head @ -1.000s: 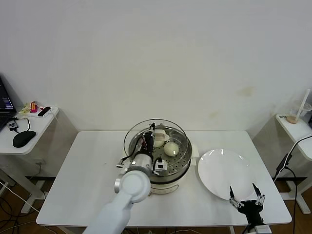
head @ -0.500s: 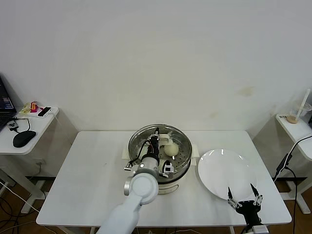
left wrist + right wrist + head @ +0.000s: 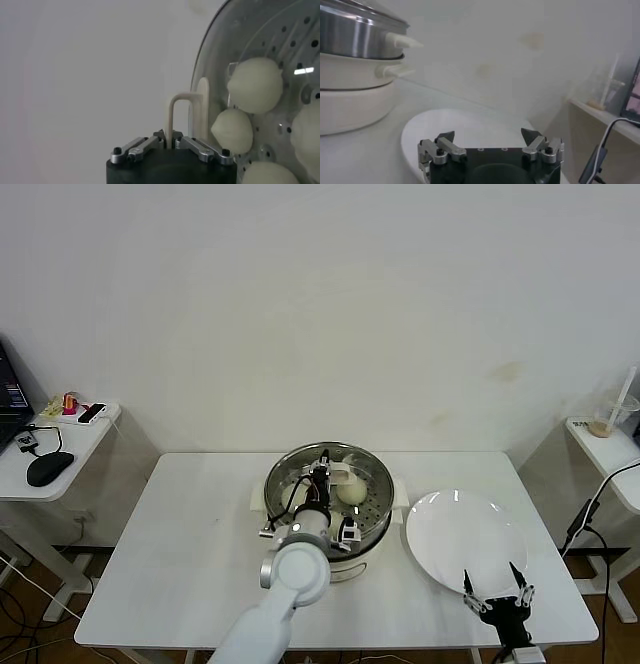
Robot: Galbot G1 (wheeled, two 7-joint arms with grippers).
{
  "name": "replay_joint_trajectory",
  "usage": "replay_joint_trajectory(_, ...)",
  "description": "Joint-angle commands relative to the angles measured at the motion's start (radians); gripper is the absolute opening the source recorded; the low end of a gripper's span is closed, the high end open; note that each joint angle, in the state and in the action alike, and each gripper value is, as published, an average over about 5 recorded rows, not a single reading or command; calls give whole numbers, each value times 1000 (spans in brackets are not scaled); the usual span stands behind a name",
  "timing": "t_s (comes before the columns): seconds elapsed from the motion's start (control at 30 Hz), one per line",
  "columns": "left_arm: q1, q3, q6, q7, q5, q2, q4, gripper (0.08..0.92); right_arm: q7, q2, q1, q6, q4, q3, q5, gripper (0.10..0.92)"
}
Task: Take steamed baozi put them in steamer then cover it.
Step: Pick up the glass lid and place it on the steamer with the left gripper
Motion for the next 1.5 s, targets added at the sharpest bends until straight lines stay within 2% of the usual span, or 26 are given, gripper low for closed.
replay_joint_trajectory(0.03,1,-3,-2,-2,13,-9,17,149,2,1,-2,2,-2,-2,-3,823)
replay_joint_trajectory(0.4,26,-9,1,-13,-13,-20,-10,149,1,-2,-1,1,-2,-8,-7,823)
replay_joint_trajectory(0.5,37,-12,2,-16,-19,-22,-36,187,2,-2,-1,0,-3,-10,-8,823)
replay_joint_trajectory(0.83,99,-27,-12,-48,-33,-6,-125,468,5,1,-11,1,7,-16,-13,823)
replay_joint_trajectory(1.23,250,-42,-39,-82,-51,54,-275,790,8,10,-30,3,30,-26,-31,823)
replay_joint_trajectory(1.5,357,-50,-66,-117,-59,82,-337,823,10,4,-39,2,53,-22,-25,823)
